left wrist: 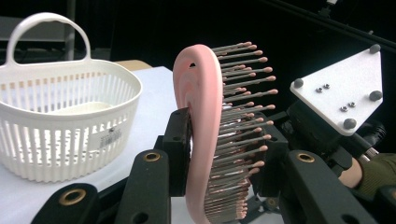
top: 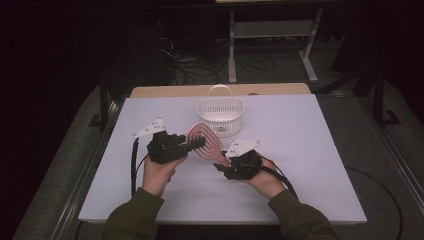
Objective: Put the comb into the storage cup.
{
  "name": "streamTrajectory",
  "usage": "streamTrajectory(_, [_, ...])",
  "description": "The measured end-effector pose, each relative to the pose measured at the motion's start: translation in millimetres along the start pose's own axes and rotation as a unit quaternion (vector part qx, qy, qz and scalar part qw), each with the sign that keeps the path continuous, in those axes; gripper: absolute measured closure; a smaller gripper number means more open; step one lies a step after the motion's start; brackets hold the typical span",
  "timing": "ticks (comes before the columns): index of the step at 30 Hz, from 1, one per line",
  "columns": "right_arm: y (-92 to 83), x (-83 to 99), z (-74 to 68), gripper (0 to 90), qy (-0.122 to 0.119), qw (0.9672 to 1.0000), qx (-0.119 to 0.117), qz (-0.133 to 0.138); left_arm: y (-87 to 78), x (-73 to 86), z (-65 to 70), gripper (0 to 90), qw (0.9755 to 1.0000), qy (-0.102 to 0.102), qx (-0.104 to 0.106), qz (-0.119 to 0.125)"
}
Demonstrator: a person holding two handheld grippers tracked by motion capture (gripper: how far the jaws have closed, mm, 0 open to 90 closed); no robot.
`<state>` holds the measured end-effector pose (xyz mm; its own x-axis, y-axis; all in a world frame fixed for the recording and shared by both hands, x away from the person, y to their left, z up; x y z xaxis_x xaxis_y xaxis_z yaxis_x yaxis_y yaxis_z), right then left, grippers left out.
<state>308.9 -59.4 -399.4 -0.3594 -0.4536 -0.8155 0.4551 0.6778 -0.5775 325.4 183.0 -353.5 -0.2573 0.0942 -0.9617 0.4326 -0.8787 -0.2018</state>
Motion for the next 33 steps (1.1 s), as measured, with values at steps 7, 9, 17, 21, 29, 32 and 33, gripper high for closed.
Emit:
streamTrajectory(7, [-3.3,-0.2,5.4,38.4,0.026,0.9997,-0.002,0.0,-6.9,-1.9,-3.5,64.6,0.9999,0.001,-0.014,0.007])
streamTrajectory(9, [-4.5,-0.1,7.7,35.4,0.035,0.9994,-0.005,-0.002,-9.0,-2.4,-4.5,64.6,0.9998,0.0,-0.017,0.009])
streamTrajectory(17, [-10.6,2.5,21.1,20.0,0.074,0.9971,-0.021,-0.002,-14.0,-3.6,-7.3,64.6,0.9996,-0.001,-0.025,0.014])
streamTrajectory(21, [-13.9,6.5,26.8,12.3,0.09,0.9957,-0.022,-0.007,-14.8,-3.6,-8.2,64.6,0.9995,0.0,-0.028,0.014])
streamTrajectory(29, [-23.8,20.4,38.4,0.0,0.099,0.995,-0.015,0.003,-17.5,-4.9,-9.0,64.6,0.9993,-0.001,-0.033,0.018])
streamTrajectory(32, [-27.0,25.4,41.7,0.0,0.101,0.9949,-0.006,0.003,-18.4,-5.6,-9.3,64.6,0.9993,0.001,-0.034,0.019])
streamTrajectory(33, [-28.5,26.9,43.0,0.0,0.104,0.9946,-0.002,0.004,-18.7,-5.8,-9.3,64.6,0.9992,0.0,-0.034,0.02])
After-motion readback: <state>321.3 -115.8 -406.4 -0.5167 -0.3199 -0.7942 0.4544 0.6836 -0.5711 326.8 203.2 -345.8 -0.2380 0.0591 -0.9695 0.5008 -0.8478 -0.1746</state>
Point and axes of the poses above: each handheld gripper's, and its own axes: y roughly forward along the jaws, x roughly out of its underside, z roughly to its right, the point moved 1 cm from there along y, roughly forward along the jaws, and after that the axes turned 9 degrees about y, right-handed, at the moved point
